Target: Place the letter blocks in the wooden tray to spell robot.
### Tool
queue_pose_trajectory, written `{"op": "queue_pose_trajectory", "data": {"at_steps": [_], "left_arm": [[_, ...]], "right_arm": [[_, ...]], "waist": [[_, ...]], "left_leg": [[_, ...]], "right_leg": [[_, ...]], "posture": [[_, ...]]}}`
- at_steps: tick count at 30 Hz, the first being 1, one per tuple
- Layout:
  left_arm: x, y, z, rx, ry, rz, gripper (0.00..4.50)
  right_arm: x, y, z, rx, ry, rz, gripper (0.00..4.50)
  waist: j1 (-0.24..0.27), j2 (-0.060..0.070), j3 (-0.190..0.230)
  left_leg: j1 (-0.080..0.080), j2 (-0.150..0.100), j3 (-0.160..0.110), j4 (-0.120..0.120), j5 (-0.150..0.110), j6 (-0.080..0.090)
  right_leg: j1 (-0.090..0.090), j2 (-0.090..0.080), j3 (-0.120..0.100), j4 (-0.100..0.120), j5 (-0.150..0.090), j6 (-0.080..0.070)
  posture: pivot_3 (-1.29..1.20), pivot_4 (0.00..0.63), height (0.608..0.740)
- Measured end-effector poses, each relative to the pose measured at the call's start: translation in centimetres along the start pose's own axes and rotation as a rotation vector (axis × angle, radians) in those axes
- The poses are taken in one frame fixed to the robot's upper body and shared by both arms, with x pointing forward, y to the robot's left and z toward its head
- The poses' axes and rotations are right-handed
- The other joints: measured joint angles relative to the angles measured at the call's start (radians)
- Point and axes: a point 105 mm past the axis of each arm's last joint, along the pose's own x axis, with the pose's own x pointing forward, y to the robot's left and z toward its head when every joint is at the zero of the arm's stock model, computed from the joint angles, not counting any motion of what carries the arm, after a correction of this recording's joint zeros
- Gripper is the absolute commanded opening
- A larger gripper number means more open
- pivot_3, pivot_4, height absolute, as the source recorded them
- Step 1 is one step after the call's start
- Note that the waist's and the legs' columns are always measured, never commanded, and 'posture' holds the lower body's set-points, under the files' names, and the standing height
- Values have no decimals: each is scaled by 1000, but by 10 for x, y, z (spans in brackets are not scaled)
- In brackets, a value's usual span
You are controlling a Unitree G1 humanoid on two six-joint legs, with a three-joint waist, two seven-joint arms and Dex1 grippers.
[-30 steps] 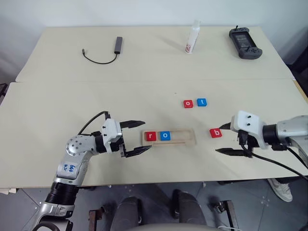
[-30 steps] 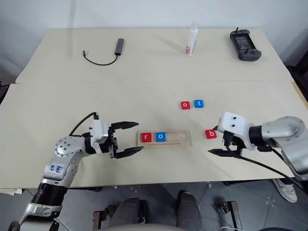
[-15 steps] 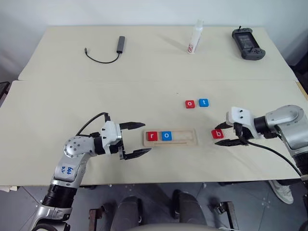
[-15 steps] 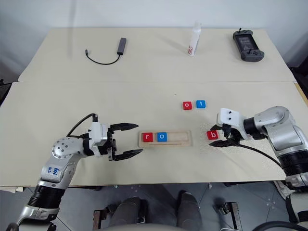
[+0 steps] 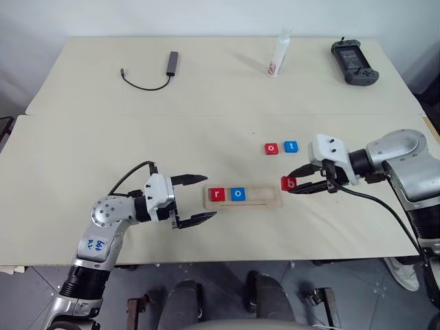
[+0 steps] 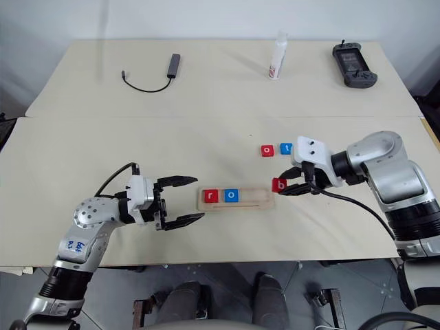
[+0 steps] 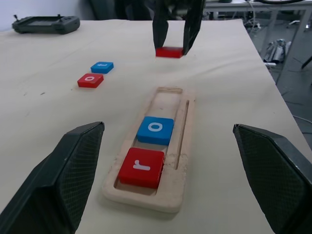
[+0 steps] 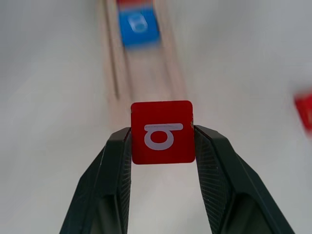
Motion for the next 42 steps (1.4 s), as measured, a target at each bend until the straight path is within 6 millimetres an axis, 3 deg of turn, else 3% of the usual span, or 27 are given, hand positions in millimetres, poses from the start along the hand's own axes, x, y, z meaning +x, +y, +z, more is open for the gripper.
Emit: {"op": "queue_pose_trajectory", "data": {"at_steps": [7,18,27,31,36,39,42], "left_arm": [[1,-5,3,-3,-15,33,4500],[-1,-11,0,-32,-7,51,4500],[3,-9,2,-28,-15,45,4500],[3,-9,3,-27,-15,44,4500],[3,-8,4,-21,-15,42,4500],[2,-8,3,-21,-14,40,4500],[3,-7,4,-20,-14,37,4500]], "right_arm": [[33,1,-2,2,47,15,1462],[57,5,3,2,24,34,1462],[64,-2,6,-2,19,-16,4486],[57,1,9,-6,20,-18,4486],[36,-2,0,48,22,-80,2905],[37,3,-16,94,50,-84,1882],[38,3,-19,101,54,-97,851]], "waist": [[-2,0,0],[-1,0,0],[-2,0,0],[-1,0,0],[0,0,0],[-2,0,0],[-3,0,0]], "left_leg": [[-1,0,0,0,0,0],[0,0,0,0,0,0],[0,0,0,0,0,0],[0,0,0,0,0,0],[0,0,0,0,0,0],[0,0,0,0,0,0],[0,0,0,0,0,0]], "right_leg": [[0,0,0,0,0,0],[0,0,0,1,0,0],[0,0,0,1,0,0],[0,0,0,1,0,0],[0,0,-1,1,0,0],[0,0,0,1,0,0],[0,0,0,1,0,0]], "posture": [[0,150,740],[0,150,740],[0,150,740],[0,150,740],[0,150,740],[0,150,740],[0,150,740]]}}
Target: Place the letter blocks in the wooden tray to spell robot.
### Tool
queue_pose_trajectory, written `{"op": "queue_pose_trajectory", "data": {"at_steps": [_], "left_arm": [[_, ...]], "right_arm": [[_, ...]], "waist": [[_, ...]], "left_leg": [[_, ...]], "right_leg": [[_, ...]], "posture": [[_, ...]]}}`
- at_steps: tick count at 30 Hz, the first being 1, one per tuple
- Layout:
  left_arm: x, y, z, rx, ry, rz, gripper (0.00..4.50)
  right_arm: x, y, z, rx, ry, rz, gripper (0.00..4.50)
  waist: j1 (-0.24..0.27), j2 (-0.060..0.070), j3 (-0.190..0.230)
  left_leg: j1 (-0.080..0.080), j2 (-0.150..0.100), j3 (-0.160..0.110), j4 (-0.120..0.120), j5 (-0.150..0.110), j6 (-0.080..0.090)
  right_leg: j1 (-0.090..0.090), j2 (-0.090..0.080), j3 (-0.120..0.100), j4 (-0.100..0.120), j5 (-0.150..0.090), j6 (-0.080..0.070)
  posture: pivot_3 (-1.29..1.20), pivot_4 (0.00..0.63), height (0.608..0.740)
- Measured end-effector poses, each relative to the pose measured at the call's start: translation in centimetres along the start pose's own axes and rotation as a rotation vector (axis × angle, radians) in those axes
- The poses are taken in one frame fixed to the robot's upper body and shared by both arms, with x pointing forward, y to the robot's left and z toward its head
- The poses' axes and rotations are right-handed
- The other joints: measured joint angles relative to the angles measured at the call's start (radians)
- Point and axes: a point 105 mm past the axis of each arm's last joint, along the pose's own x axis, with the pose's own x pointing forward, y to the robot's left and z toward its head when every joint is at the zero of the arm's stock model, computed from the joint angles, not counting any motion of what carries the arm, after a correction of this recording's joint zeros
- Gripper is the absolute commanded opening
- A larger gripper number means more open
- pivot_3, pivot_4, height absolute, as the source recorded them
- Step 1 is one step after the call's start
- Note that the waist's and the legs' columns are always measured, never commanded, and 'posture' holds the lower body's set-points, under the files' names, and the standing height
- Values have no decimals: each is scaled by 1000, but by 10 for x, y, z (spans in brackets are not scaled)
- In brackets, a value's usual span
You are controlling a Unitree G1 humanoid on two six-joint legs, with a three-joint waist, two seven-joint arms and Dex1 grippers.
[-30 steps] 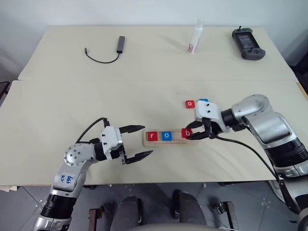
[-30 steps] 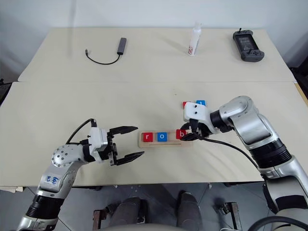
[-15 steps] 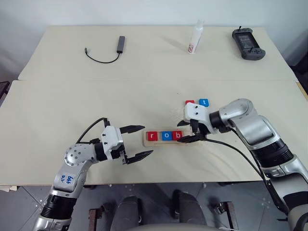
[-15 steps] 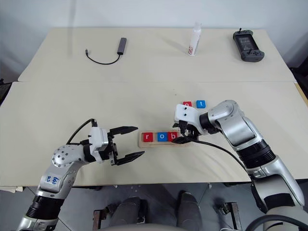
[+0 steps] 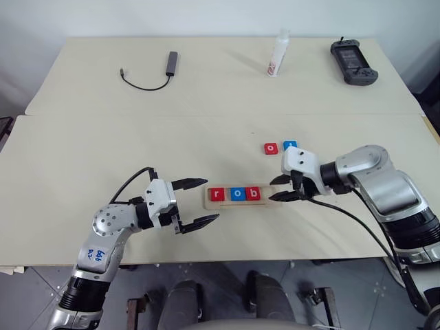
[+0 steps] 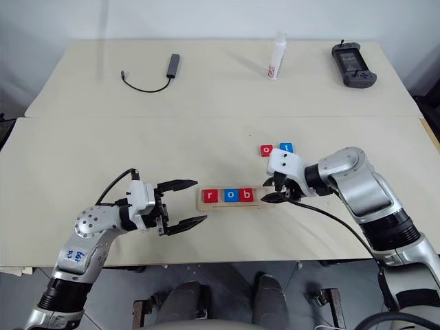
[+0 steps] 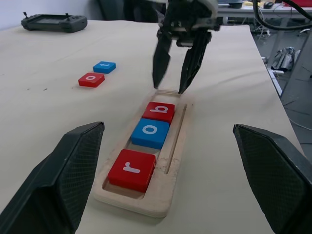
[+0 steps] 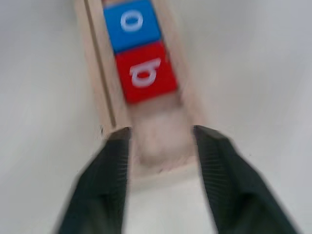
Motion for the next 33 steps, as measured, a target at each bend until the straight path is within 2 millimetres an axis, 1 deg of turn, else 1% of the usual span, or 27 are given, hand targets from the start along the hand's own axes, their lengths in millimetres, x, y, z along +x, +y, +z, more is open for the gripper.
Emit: {"op": "queue_pose_trajectory", "data": {"at_steps": [2,3,6,12,16,21,27,33], "left_arm": [[0,1,1,5,-2,-1,4500],[0,1,1,5,-2,-1,4500],[0,1,1,4,0,0,4500],[-2,3,0,7,10,10,4500],[-2,4,0,7,11,15,4500],[-2,4,0,9,12,17,4500],[-2,4,0,10,12,17,4500],[-2,6,0,13,13,15,4500]], "right_arm": [[3,0,2,-1,-10,-8,147],[6,0,4,-2,-18,-7,26],[15,2,8,-2,-24,-1,26],[21,4,14,-4,-25,13,26],[29,9,16,-5,-24,41,26],[29,14,24,-23,-42,54,26],[31,14,26,-12,-49,55,26],[31,22,32,-20,-102,75,26]], "waist": [[0,0,0],[0,0,0],[0,0,0],[3,0,0],[0,0,0],[2,0,0],[1,0,0],[3,0,0]], "left_leg": [[0,0,0,0,0,0],[0,0,0,0,0,0],[0,0,0,0,0,0],[0,0,0,0,0,0],[0,0,0,0,0,0],[0,0,0,0,0,0],[0,0,0,0,0,0],[0,0,0,0,0,0]], "right_leg": [[0,0,0,0,0,0],[0,0,0,0,0,0],[0,0,0,0,0,0],[0,0,0,0,0,0],[0,0,0,0,0,0],[0,0,0,0,0,0],[0,0,0,0,0,0],[0,0,0,0,0,0]], "posture": [[0,150,740],[0,150,740],[0,150,740],[0,150,740],[0,150,740],[0,150,740],[0,150,740],[0,150,740]]}}
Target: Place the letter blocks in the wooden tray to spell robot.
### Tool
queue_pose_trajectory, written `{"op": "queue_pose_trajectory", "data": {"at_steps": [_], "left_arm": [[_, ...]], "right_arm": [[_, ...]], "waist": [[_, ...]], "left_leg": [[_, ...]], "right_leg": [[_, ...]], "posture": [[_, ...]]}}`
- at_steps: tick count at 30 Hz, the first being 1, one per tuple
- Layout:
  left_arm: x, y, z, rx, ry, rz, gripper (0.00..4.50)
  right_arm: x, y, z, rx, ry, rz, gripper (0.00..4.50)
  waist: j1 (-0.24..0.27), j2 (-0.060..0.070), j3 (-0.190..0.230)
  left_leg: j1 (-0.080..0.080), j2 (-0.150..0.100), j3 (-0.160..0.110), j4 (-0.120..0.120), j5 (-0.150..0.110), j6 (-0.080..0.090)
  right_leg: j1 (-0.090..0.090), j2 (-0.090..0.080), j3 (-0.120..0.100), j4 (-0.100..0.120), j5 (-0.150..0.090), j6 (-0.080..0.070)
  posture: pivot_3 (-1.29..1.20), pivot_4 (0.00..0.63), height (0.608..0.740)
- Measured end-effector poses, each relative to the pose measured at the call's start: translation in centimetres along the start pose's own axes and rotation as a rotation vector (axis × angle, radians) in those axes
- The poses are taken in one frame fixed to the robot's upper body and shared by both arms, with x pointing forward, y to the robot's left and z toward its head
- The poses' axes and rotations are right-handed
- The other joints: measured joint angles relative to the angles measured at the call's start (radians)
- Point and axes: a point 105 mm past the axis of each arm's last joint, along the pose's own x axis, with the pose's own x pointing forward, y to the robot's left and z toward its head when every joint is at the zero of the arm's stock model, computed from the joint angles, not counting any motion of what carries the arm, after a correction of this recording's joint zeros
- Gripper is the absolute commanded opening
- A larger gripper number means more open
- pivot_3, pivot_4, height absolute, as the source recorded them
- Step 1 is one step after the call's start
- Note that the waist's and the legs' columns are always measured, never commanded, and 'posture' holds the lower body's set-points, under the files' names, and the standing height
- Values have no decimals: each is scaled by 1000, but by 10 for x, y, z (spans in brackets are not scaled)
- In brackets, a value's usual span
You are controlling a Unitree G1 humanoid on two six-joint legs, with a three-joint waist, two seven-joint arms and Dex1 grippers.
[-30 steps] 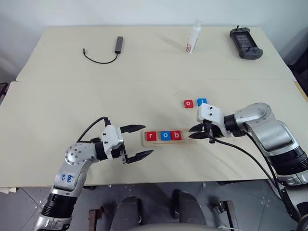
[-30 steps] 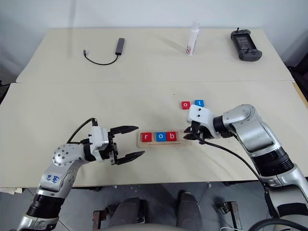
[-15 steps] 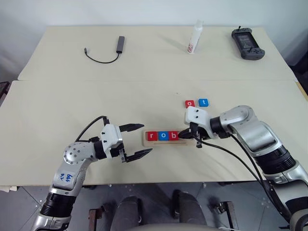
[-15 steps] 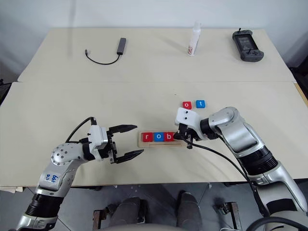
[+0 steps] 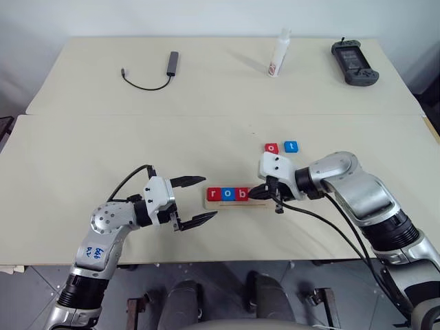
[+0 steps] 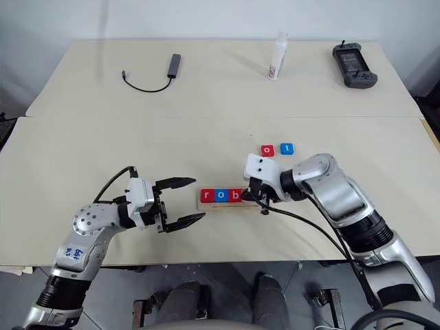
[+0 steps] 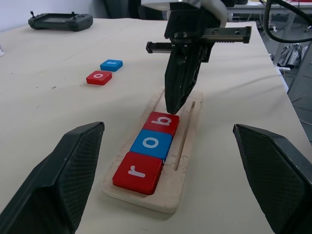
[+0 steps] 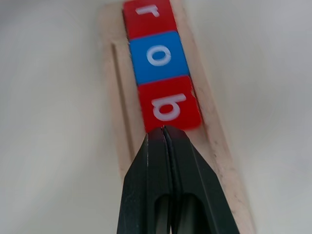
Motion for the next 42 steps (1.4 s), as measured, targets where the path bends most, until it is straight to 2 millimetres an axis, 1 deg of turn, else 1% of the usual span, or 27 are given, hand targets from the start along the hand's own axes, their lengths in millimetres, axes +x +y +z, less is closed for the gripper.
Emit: {"op": "queue_pose_trajectory", "data": {"at_steps": [3,4,6,7,9,10,12,13,15,17,18,21,24,26,30,33,36,39,41,42], "left_arm": [[0,1,0,3,2,-1,4500],[-1,2,0,3,4,-2,4500],[-1,4,-1,4,7,-3,4500],[-2,4,-2,4,8,-3,4500],[-4,6,-3,6,13,-6,4500],[-6,8,-4,7,20,-3,4500],[-7,10,-5,2,22,3,4500],[-8,11,-6,-1,24,5,4500],[-9,11,-6,-5,22,0,4500],[-11,11,-7,-12,21,0,4500],[-11,10,-7,-15,19,-5,4500],[-11,11,-6,-15,15,-10,4500],[-15,15,-11,-30,25,14,4500],[-16,17,-9,-24,23,20,4500],[-15,18,-9,-21,20,21,4500],[-15,18,-8,-20,16,20,4500],[-12,16,-7,-23,3,16,4500],[-10,11,-8,-37,-7,23,4500],[-11,7,-10,-45,-7,25,4500],[-10,5,-10,-48,-7,24,4500]], "right_arm": [[-13,-1,4,18,-93,-43,26],[-20,-3,4,28,-125,-69,185],[-34,-5,-3,37,-139,-123,557],[-42,-4,-9,51,-147,-152,812],[-64,-3,-36,120,-157,-267,1539],[-71,-4,-46,154,-161,-318,1890],[-88,-4,-59,182,-224,-446,2566],[-94,-2,-65,185,-240,-486,2930],[-106,11,-80,191,-290,-538,3591],[-109,21,-92,203,-298,-566,4286],[-112,23,-94,192,-314,-595,4484],[-119,25,-100,182,-335,-668,4484],[-130,26,-112,205,-345,-774,4484],[-128,21,-117,238,-349,-800,4484],[-124,-1,-102,236,-357,-787,4484],[-117,-27,-79,264,-352,-736,4484],[-111,-53,-58,279,-322,-723,4484],[-99,-77,-50,332,-248,-730,4484],[-92,-88,-47,380,-216,-736,4484],[-91,-91,-46,395,-212,-735,4484]], "waist": [[2,0,0],[2,0,0],[3,0,0],[7,0,0],[20,-1,0],[21,-1,0],[23,-1,0],[24,0,0],[24,0,0],[24,0,0],[23,0,0],[21,0,0],[20,0,0],[20,0,-1],[11,0,-1],[-1,0,-1],[-2,0,-1],[-2,0,-1],[1,0,-1],[3,0,-1]], "left_leg": [[0,0,0,0,0,0],[0,0,0,0,0,0],[0,0,0,0,0,0],[0,0,-1,0,0,0],[0,0,0,-1,0,0],[0,-1,1,-1,0,0],[1,0,1,-1,0,0],[1,0,1,-1,0,0],[2,0,1,-2,0,0],[2,0,2,-2,0,0],[2,0,2,-1,0,0],[4,0,3,-1,0,0],[4,1,4,-1,0,0],[4,1,4,-1,0,0],[5,1,4,-1,0,0],[5,1,4,-1,0,0],[4,2,4,-1,0,0],[2,1,4,-1,0,0],[1,1,3,-1,0,0],[1,1,3,-1,0,0]], "right_leg": [[0,0,0,0,0,0],[0,0,0,0,0,0],[0,0,0,0,0,0],[0,0,0,0,0,0],[0,0,-1,-1,0,0],[0,0,0,-1,0,0],[0,0,0,-1,0,0],[0,0,0,-1,0,0],[1,1,1,-1,0,0],[1,1,1,-1,0,0],[1,1,2,-1,0,0],[1,1,3,0,0,0],[1,2,4,1,0,0],[1,2,5,1,0,0],[1,2,6,2,0,0],[0,2,6,2,0,-1],[0,2,5,2,0,-1],[-2,2,5,2,0,-1],[-2,2,4,2,0,-1],[-2,2,4,1,0,-1]], "posture": [[0,150,740],[0,150,740],[0,150,740],[0,150,740],[0,150,740],[0,150,740],[0,150,740],[0,150,740],[0,150,740],[0,150,740],[0,150,740],[0,150,740],[0,150,740],[0,150,740],[0,150,740],[0,150,740],[0,150,740],[0,150,740],[0,150,740],[0,150,740]]}}
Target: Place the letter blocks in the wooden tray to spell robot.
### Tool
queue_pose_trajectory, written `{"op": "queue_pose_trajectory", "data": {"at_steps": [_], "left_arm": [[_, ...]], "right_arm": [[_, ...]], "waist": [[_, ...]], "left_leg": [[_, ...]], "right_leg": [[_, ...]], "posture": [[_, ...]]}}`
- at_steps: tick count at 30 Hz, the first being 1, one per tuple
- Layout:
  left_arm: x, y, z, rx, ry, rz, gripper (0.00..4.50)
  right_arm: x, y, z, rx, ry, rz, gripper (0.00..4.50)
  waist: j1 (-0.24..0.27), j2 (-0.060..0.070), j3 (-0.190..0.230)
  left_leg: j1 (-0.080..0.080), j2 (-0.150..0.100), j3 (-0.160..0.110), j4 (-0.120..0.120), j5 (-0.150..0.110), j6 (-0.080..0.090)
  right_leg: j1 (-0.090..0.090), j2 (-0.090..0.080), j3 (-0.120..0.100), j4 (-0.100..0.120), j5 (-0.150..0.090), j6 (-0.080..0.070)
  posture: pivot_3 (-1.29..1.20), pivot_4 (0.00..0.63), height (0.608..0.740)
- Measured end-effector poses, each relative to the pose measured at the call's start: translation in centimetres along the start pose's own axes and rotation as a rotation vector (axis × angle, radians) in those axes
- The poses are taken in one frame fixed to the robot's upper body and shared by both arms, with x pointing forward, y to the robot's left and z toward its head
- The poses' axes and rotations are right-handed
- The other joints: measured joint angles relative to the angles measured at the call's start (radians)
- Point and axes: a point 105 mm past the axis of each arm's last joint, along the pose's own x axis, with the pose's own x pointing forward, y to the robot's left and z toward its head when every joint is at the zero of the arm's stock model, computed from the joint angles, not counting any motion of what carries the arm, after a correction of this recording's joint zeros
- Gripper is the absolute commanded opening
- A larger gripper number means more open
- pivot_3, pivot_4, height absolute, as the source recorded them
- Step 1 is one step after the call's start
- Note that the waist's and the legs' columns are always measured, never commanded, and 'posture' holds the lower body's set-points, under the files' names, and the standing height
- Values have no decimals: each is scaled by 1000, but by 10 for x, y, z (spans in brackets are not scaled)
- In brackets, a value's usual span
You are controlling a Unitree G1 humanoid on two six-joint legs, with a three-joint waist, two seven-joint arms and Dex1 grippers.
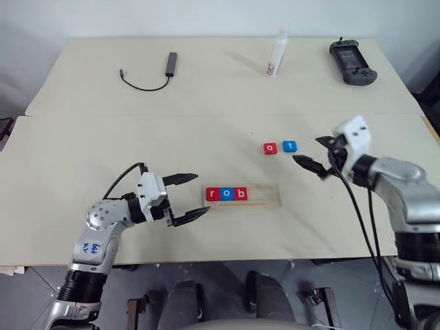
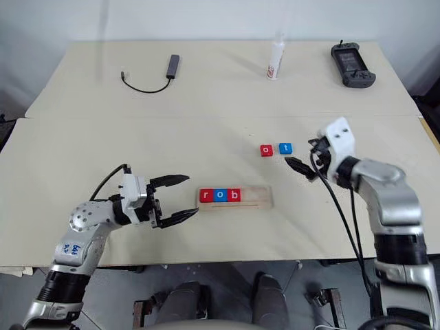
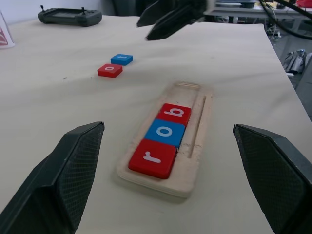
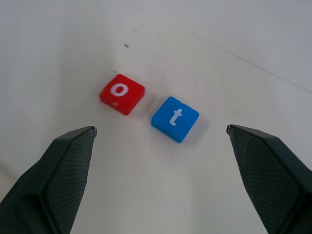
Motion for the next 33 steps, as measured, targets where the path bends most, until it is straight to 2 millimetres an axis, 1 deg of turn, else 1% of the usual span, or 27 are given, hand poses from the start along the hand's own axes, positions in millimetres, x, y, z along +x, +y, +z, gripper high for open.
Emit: {"op": "queue_pose_trajectory", "data": {"at_steps": [1,4,8,13,15,19,20,24,26,29,32,33], "left_arm": [[-1,0,-1,-4,1,6,4500],[0,0,1,-6,-5,19,4500],[0,-3,3,-19,-8,21,4500],[-2,-4,0,-32,1,37,4500],[-2,-5,0,-30,1,39,4500],[-2,-4,3,-16,-4,43,4500],[-2,-4,4,-15,-4,43,4500],[-3,-4,4,-10,-1,43,4500],[-3,-4,4,-8,1,43,4500],[-4,-3,4,-4,8,44,4500],[-5,-4,3,-5,11,45,4500],[-6,-5,2,-8,14,47,4500]], "right_arm": [[6,2,1,27,16,7,4484],[17,11,7,48,40,38,4484],[19,14,11,43,49,50,4484],[21,17,11,37,67,63,4484],[25,24,10,36,79,81,4484],[41,44,12,65,85,117,4484],[43,46,12,66,85,117,4484],[61,47,12,91,98,34,4484],[68,45,8,100,118,-7,4484],[72,44,8,109,130,-41,4484],[74,47,7,120,144,-45,4484],[74,50,7,131,153,-37,4309]], "waist": [[-1,0,0],[-3,0,0],[-3,0,0],[-7,0,0],[-7,0,0],[-9,0,0],[-10,0,0],[-9,0,0],[-9,0,0],[-10,0,0],[-12,0,0],[-13,0,0]], "left_leg": [[0,0,0,0,0,0],[-1,0,0,0,0,0],[-1,0,0,0,0,0],[0,0,0,-1,0,0],[0,0,0,-1,0,0],[0,0,0,-1,0,0],[0,0,0,-1,0,0],[0,0,1,-1,0,0],[0,0,0,-1,0,-1],[0,0,1,-2,0,-1],[0,0,0,-2,0,-1],[0,0,0,-2,0,-1]], "right_leg": [[0,0,-1,0,0,0],[0,0,-1,0,0,0],[0,0,-1,0,0,0],[0,0,-1,0,0,0],[0,0,-1,0,0,0],[0,0,0,0,0,0],[0,0,-1,0,0,0],[0,0,0,0,0,0],[-1,0,0,0,0,0],[-1,0,0,0,0,0],[-1,0,0,0,0,0],[-1,0,0,0,0,0]], "posture": [[0,150,740],[0,150,740],[0,150,740],[0,150,740],[0,150,740],[0,150,740],[0,150,740],[0,150,740],[0,150,740],[0,150,740],[0,150,740],[0,150,740]]}}
